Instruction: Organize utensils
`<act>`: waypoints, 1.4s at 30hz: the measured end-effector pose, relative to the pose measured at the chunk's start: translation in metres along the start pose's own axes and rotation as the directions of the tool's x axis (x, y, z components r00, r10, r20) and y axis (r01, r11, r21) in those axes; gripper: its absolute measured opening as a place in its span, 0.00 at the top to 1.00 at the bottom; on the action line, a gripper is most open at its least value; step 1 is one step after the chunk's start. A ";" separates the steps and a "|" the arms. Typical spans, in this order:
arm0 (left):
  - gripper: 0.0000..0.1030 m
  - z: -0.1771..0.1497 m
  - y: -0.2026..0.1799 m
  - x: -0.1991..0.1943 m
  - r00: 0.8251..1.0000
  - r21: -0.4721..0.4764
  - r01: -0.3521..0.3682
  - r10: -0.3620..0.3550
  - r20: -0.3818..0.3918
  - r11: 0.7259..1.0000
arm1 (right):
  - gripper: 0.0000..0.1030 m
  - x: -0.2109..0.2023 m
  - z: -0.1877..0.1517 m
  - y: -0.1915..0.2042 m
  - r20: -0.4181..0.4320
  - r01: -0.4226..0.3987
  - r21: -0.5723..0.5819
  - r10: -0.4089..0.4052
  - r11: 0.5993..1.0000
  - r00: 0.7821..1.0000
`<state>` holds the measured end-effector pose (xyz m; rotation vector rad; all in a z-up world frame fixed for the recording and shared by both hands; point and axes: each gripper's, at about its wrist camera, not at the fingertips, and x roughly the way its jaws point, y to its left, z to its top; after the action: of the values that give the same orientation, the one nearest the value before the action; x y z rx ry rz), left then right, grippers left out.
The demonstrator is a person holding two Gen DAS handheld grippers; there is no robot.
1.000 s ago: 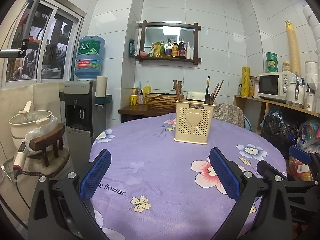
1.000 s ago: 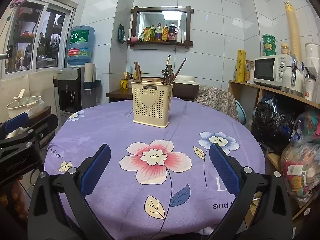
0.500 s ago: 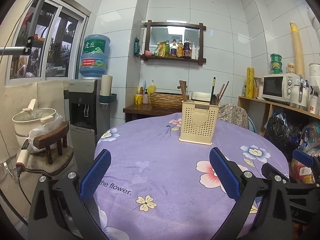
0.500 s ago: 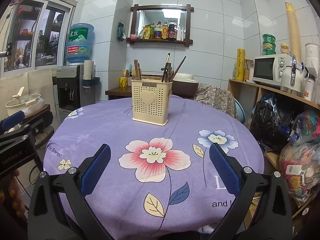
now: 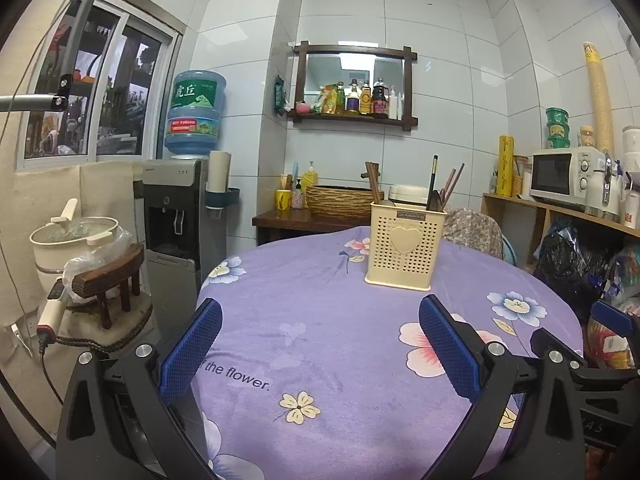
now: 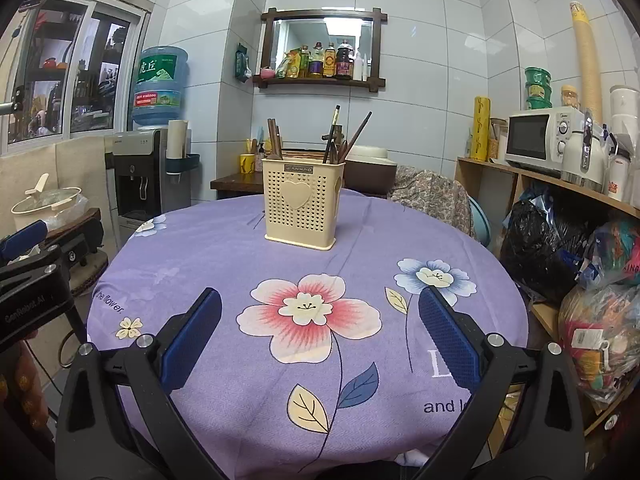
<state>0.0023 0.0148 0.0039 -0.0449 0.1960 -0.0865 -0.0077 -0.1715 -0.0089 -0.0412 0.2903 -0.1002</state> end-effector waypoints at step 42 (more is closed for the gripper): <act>0.05 0.002 0.007 0.005 0.999 -0.024 -0.044 0.043 -0.018 0.999 | 0.06 0.003 -0.001 0.002 -0.021 -0.006 -0.004 0.006 1.000 1.000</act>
<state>0.0077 0.0215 0.0045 -0.0643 0.2154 -0.0412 -0.0048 -0.1696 -0.0109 -0.0432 0.3115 -0.0937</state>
